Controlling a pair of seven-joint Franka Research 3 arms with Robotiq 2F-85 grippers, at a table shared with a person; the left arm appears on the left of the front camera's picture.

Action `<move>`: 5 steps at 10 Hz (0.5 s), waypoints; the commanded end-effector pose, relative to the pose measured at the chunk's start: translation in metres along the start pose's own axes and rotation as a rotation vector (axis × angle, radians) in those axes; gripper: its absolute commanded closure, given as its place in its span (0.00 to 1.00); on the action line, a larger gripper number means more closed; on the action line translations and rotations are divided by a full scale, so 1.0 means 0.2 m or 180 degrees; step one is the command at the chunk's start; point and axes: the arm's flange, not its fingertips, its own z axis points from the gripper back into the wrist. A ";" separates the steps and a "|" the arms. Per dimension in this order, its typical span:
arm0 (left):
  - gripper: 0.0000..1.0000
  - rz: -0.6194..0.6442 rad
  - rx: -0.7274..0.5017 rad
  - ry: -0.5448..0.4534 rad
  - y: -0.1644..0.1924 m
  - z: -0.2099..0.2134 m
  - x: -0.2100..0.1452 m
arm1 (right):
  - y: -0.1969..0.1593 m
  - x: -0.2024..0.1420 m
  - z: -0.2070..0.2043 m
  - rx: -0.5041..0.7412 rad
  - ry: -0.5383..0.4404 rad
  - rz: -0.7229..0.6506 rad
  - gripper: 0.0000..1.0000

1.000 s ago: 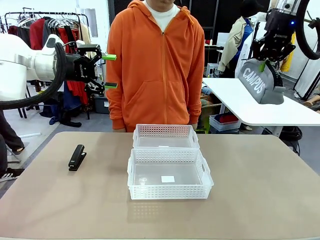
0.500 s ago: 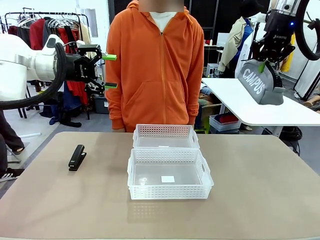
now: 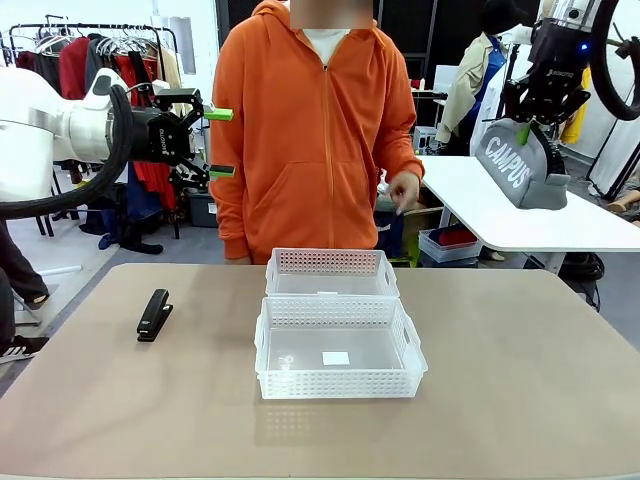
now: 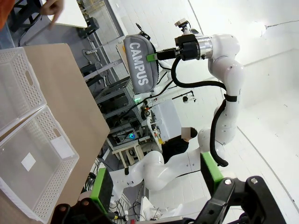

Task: Distribute items into two baskets.
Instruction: Move the picked Pencil pouch towards the Organizing basket indicated by the person, stopping as directed.

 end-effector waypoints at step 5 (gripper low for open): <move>0.00 -0.0018 -0.0008 0.0016 -0.01 0.00 0.00 | 0.00 -0.01 0.01 -0.0004 -0.0011 0.0001 1.00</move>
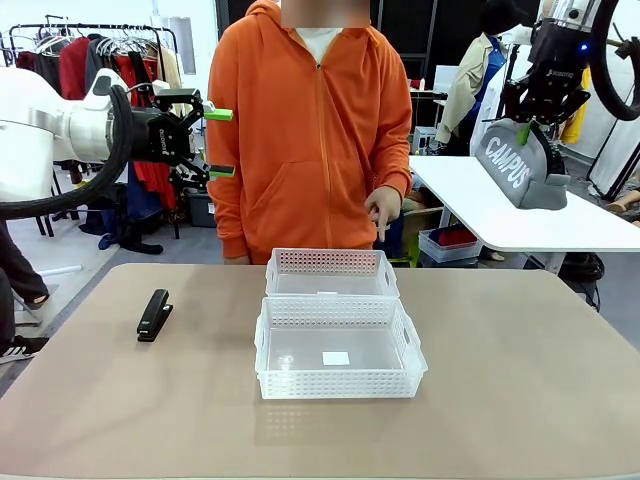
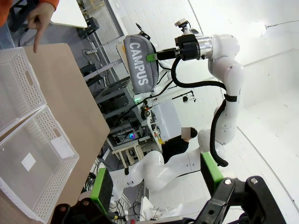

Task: Distribute items into two baskets.
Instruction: Move the picked Pencil pouch towards the Organizing basket indicated by the person, stopping as directed.

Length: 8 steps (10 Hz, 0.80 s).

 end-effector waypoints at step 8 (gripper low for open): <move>0.00 -0.0018 -0.0008 0.0016 -0.01 0.00 0.00 | 0.00 -0.01 0.01 -0.0004 -0.0012 0.0001 1.00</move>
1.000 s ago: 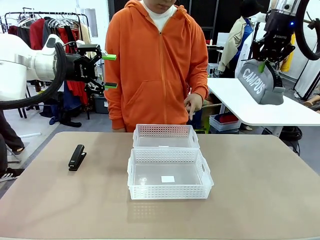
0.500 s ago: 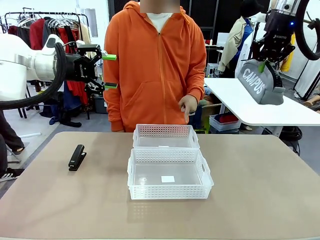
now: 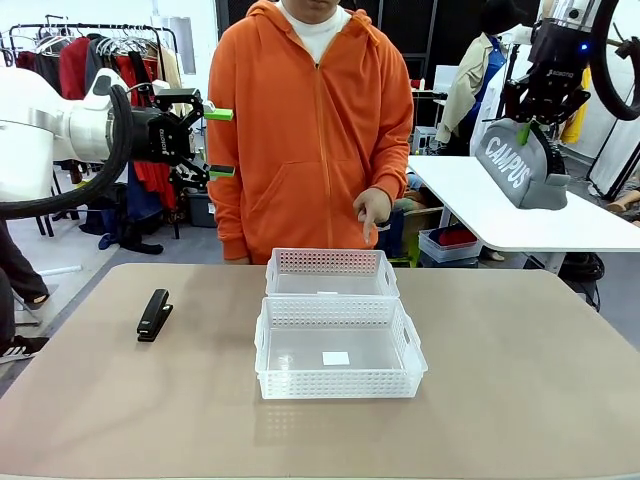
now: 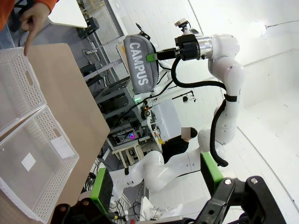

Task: Distribute items into two baskets.
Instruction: Move the picked Pencil pouch towards the Organizing basket indicated by the person, stopping as directed.

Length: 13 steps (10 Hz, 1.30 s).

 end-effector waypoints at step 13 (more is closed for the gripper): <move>0.00 -0.0018 -0.0008 0.0016 -0.01 0.00 0.00 | 0.75 0.40 -0.06 -0.0006 0.0145 0.3118 1.00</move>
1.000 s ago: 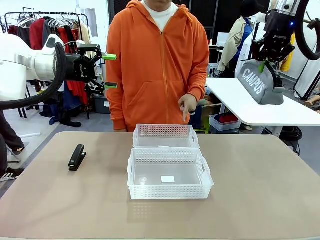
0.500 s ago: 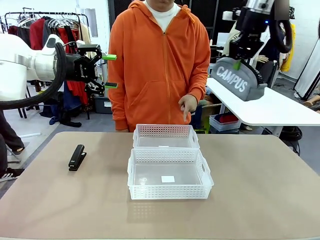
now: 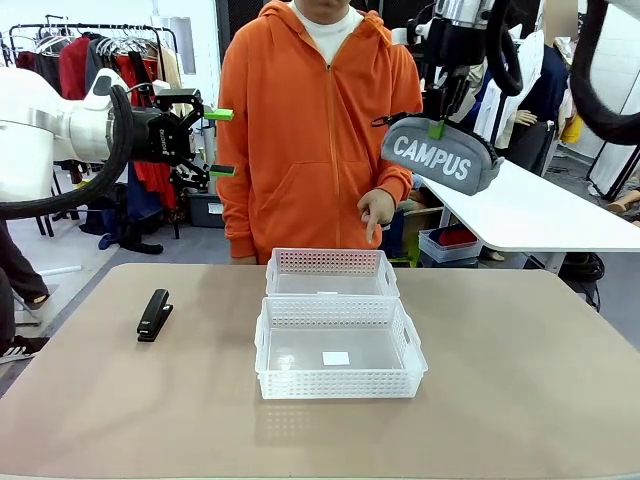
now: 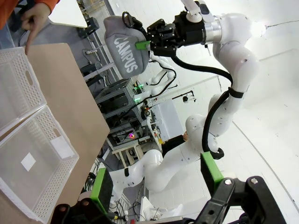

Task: Distribute items into two baskets.
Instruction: Move the picked Pencil pouch towards the Organizing basket indicated by the person, stopping as directed.

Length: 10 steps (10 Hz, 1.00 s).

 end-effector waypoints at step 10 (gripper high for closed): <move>0.00 -0.0019 -0.0008 0.0015 -0.01 0.01 0.00 | 0.25 0.35 -0.16 0.0250 -0.0013 0.1628 1.00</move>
